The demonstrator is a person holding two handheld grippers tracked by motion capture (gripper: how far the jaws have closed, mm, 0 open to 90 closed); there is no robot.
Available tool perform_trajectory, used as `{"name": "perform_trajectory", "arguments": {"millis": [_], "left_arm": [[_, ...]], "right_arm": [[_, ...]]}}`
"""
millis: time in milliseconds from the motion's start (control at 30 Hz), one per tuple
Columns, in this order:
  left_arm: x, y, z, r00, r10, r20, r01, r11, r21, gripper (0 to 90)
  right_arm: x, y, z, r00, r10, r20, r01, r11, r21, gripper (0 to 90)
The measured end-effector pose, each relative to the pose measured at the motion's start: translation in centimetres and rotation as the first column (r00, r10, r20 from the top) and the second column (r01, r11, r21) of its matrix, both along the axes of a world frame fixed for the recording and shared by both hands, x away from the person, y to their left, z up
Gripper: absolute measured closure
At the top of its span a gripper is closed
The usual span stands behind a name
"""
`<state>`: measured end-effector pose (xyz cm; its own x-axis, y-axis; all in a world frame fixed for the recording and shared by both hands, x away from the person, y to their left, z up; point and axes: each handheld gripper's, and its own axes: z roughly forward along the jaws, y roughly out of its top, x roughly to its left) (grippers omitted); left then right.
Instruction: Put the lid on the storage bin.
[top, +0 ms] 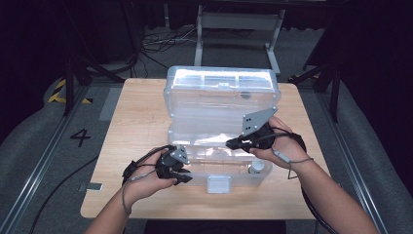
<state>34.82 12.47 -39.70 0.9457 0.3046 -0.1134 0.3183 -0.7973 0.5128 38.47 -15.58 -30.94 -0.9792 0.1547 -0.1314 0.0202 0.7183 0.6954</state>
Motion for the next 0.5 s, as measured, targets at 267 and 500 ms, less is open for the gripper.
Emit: {"name": "perform_trajectory", "arguments": {"millis": [267, 500], "left_arm": [[0.14, 0.26, -0.05, 0.9997, 0.008, -0.021, -0.009, 0.9999, -0.014, 76.8], [-0.04, 0.94, 0.81, 0.9995, 0.012, -0.03, -0.013, 0.9986, -0.052, 71.5]], "right_arm": [[-0.3, -0.09, -0.29, 1.0, 0.001, 0.005, -0.001, 1.0, 0.008, 87.8], [-0.76, -0.17, -0.54, 0.9994, -0.01, 0.034, 0.01, 0.9998, 0.02, 87.7]]}}
